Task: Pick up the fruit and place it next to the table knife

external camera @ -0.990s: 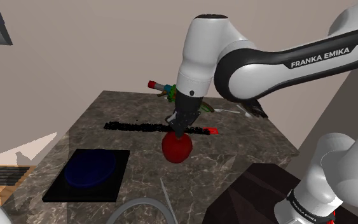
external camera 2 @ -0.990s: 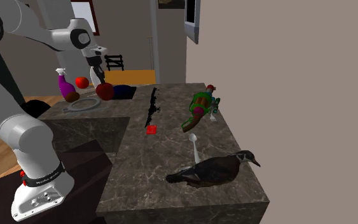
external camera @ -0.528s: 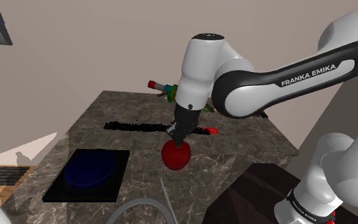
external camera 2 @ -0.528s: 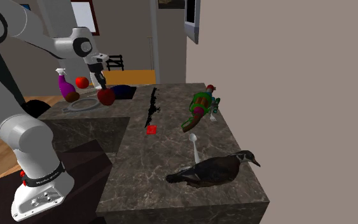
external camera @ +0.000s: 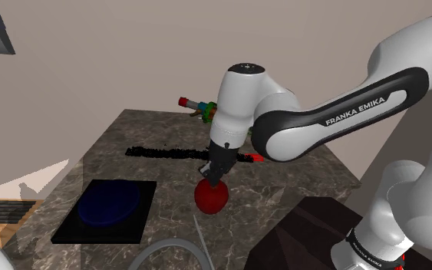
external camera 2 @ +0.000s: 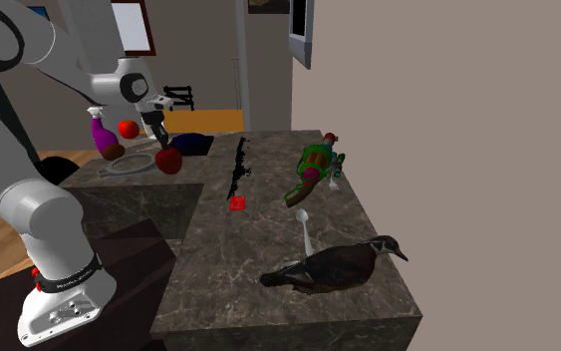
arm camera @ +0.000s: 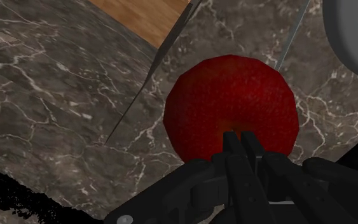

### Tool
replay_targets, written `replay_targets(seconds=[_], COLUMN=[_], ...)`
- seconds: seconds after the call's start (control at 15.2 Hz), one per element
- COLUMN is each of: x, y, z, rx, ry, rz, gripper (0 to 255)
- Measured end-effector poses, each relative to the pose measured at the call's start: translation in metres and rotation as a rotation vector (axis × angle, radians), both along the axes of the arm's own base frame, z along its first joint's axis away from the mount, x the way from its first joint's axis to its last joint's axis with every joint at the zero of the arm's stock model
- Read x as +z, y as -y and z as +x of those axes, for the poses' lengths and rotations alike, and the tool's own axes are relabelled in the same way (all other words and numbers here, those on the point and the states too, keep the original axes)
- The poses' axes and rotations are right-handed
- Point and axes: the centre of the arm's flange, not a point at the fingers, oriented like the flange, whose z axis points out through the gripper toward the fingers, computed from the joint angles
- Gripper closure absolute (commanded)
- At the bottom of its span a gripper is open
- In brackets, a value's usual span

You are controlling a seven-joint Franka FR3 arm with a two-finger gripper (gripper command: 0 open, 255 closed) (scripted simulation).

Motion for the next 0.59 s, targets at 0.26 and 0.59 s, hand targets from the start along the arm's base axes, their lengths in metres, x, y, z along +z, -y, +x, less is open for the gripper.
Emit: replay_targets(seconds=[0.26, 0.59], x=[-0.005, -0.0052], y=[0.0002, 0.0001], z=[-0.0002, -0.0001], rx=[0.0, 0.0], ry=[0.0, 0.0], rz=[0.0, 0.001], gripper=[255, 0])
